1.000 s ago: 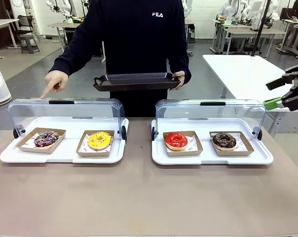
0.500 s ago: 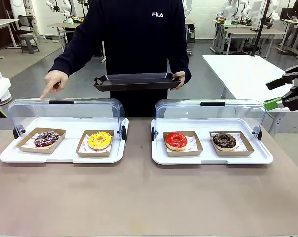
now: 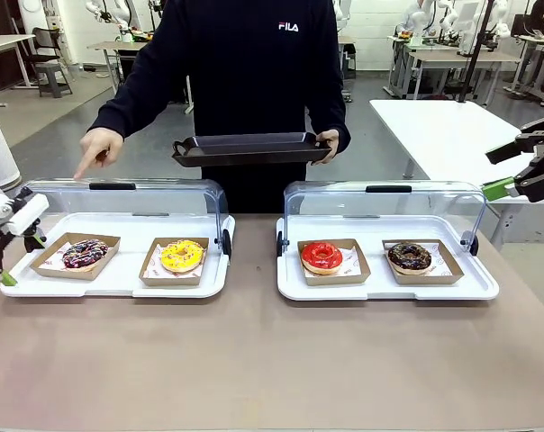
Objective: Provide the desired donut to the person.
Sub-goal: Pick up and lift the Paper togo box containing the Donut pointed at by the person.
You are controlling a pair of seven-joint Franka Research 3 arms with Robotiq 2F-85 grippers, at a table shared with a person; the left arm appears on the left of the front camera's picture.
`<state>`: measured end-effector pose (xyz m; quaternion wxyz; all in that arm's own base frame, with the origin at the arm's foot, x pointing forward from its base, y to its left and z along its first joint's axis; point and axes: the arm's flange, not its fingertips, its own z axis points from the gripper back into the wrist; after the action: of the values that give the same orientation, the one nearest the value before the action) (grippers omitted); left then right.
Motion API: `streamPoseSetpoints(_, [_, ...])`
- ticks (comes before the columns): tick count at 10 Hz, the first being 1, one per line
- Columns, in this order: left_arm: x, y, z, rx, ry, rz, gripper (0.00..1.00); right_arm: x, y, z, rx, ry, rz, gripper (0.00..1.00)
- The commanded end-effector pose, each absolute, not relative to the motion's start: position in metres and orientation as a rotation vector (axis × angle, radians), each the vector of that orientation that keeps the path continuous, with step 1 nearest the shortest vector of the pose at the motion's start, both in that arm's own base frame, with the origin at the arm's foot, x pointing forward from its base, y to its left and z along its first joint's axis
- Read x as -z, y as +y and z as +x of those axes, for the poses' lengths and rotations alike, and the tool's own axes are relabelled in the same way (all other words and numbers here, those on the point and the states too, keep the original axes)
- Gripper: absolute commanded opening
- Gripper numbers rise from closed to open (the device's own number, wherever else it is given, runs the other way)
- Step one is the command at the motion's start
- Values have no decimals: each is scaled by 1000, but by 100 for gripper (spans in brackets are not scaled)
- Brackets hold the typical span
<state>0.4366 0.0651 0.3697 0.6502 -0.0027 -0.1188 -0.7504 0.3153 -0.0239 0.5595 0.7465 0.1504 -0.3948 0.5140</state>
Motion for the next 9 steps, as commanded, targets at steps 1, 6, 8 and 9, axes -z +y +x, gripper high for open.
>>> streamPoseSetpoints(1, [-362, 62, 449, 1683, -278, -14, 100, -559, -23, 317, -1124, -869, 334, 100])
streamPoseSetpoints(6, [-341, 69, 479, 1628, -260, 72, 100, -559, -23, 317, -1124, -869, 334, 100])
streamPoseSetpoints(8, [-341, 73, 483, 1626, -268, 75, 100, -559, -23, 317, -1124, -869, 334, 100])
streamPoseSetpoints(9, [-340, 74, 484, 1633, -265, 73, 100, -559, -23, 317, -1124, -869, 334, 100])
